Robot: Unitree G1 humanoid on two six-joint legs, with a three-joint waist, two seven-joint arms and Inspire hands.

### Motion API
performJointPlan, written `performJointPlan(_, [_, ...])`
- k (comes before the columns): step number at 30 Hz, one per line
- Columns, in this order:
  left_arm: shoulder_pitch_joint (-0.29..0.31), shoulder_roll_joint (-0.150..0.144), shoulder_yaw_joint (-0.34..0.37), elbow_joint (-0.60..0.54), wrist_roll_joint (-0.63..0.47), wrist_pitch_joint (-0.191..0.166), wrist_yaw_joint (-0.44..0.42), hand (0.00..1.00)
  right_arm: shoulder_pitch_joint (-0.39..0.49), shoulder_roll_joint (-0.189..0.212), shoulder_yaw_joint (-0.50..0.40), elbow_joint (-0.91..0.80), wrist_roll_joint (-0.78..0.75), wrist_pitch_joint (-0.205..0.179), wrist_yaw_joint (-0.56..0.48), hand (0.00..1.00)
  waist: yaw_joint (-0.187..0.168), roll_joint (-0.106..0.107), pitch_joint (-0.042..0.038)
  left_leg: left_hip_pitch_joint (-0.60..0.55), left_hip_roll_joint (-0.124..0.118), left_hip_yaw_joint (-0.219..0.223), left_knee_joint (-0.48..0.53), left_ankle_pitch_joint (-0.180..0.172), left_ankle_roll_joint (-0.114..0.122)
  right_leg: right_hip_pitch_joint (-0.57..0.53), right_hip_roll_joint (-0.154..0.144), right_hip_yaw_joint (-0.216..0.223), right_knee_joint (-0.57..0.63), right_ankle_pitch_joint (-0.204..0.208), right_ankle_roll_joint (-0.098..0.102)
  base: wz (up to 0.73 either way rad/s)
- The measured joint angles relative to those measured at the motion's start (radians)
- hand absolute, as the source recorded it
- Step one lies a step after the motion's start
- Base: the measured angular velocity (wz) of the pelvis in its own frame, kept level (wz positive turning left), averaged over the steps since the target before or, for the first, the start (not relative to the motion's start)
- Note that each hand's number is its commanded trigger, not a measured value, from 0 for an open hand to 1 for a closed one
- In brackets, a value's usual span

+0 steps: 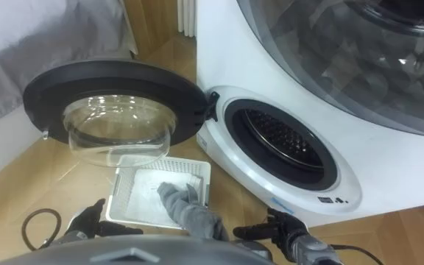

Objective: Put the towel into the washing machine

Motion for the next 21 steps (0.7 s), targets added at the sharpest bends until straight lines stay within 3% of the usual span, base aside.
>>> performJointPlan(15, [-0.01, 0.004, -0.039, 0.008, 0.003, -0.016, 0.031, 0.0, -0.01, -0.002, 0.04, 0.005, 0.021, -0.009, -0.001, 0.0, 0.0, 0.003, -0.0006, -0.022, 0.0, -0.004, 0.005, 0.0, 0.0, -0.016, -0.002, -0.013, 0.001, 0.0, 0.0, 0.0])
performJointPlan(19, [-0.036, 0.003, -0.047, 0.008, 0.056, -0.016, 0.047, 0.0, -0.028, -0.004, 0.059, 0.01, 0.037, -0.011, 0.0, 0.0, 0.0, 0.003, -0.0046, -0.091, 0.0, -0.006, 0.036, 0.0, 0.0, -0.076, -0.006, -0.012, 0.012, 0.001, -0.001, 0.01])
performJointPlan(21, [-0.062, 0.004, -0.068, 0.009, 0.088, -0.019, 0.051, 0.0, -0.061, -0.005, 0.059, 0.041, 0.029, -0.02, 0.007, 0.0, -0.007, 0.014, 0.0023, -0.136, -0.001, -0.019, 0.063, 0.001, 0.001, -0.116, -0.011, -0.02, 0.037, 0.0, -0.001, 0.11])
